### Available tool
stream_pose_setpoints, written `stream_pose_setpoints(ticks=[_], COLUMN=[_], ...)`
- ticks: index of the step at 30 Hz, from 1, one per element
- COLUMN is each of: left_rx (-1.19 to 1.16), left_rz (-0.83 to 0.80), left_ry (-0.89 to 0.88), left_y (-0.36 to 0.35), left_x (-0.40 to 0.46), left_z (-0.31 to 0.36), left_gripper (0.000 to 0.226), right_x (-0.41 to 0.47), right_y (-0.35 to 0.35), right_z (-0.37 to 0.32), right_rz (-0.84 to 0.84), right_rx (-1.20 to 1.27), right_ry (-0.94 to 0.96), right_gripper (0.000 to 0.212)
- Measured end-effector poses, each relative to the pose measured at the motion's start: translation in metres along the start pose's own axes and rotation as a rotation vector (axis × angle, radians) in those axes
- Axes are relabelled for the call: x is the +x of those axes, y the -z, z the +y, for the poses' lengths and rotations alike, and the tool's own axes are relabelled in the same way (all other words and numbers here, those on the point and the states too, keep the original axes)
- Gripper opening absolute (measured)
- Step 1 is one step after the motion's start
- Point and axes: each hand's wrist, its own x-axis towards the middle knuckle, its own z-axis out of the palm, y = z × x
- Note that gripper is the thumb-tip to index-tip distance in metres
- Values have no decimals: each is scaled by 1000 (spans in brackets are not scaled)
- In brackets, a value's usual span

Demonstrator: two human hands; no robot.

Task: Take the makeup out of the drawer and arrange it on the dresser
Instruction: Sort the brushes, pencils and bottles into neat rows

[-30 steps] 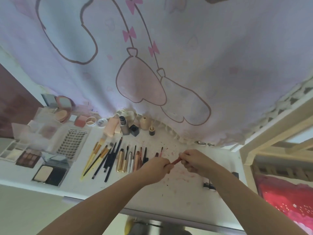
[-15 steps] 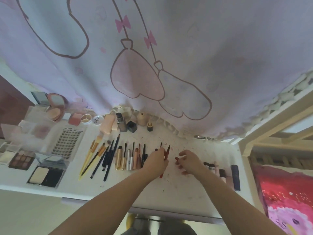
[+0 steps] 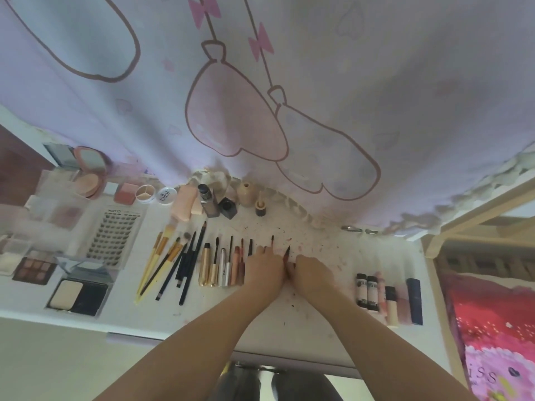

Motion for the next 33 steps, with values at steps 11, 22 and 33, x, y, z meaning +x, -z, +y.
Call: stream_pose_setpoints(ticks=[11,22,33], left_rx=[-145,-205,-566], left_rz=[123,-68,72], left_ry=[-247,-52,-183], left_y=[5,-23,16], left_x=[-2,3,-16], left_z=[50,149,73], left_gripper=[31,43,28], right_x=[-5,0,-8], right_y=[60,68,95], right_z=[70,129,92], right_rz=[132,-38,-262], right_rx=[71,85,598], right_ry=[-66,-34,96], right_gripper=[28,23,37])
